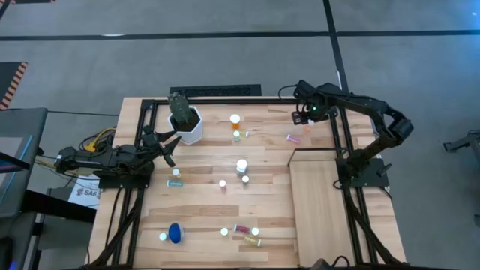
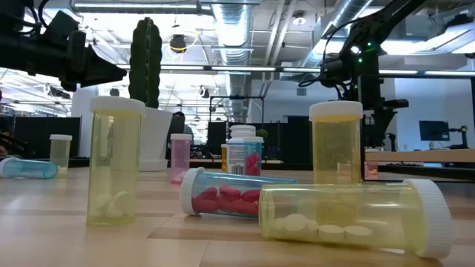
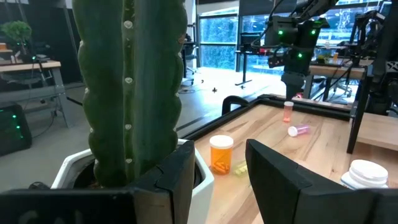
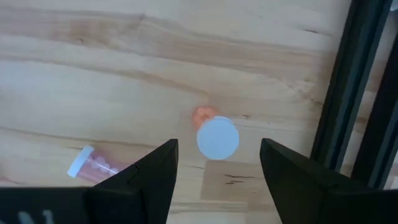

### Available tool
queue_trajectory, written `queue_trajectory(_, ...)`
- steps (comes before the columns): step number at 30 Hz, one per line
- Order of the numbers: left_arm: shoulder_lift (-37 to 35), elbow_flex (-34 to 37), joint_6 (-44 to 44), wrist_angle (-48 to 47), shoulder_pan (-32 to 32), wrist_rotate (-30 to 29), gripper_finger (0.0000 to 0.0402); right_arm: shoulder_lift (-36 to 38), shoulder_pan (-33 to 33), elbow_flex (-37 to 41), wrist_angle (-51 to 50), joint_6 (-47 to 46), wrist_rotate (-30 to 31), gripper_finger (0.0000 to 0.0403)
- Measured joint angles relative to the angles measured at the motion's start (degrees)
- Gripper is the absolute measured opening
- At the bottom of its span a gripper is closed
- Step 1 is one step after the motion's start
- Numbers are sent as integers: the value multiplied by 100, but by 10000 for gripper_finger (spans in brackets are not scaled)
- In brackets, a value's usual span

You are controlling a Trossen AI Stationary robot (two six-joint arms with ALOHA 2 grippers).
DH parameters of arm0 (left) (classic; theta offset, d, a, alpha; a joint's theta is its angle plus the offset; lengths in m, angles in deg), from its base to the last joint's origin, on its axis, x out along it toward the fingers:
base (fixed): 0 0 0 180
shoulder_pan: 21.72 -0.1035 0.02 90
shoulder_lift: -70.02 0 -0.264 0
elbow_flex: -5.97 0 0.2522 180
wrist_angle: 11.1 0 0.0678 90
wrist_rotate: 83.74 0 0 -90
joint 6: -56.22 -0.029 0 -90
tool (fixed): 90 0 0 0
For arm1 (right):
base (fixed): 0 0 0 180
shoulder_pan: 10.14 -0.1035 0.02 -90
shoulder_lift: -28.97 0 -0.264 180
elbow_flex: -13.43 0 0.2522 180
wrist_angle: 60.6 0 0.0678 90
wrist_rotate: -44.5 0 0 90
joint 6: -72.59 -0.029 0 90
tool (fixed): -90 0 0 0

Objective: Pick and place medicine bottles onto shelf by color
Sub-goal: Put the small orange pill bottle on the shelf

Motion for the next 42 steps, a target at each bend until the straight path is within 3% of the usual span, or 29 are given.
queue_trajectory(16, 0, -1, 0, 0, -1, 0, 135, 2, -190, 0, 53, -338, 282, 249)
queue_trajectory(26, 0, -1, 0, 1, -2, 1, 135, 2, -347, 0, -228, -430, -245, 249)
queue_trajectory(31, 0, 0, 0, 2, 0, 0, 135, 2, -579, 0, -237, -822, -45, 249)
queue_trajectory(42, 0, 0, 0, 0, 0, 0, 135, 9, -261, 361, 100, -847, -184, 249)
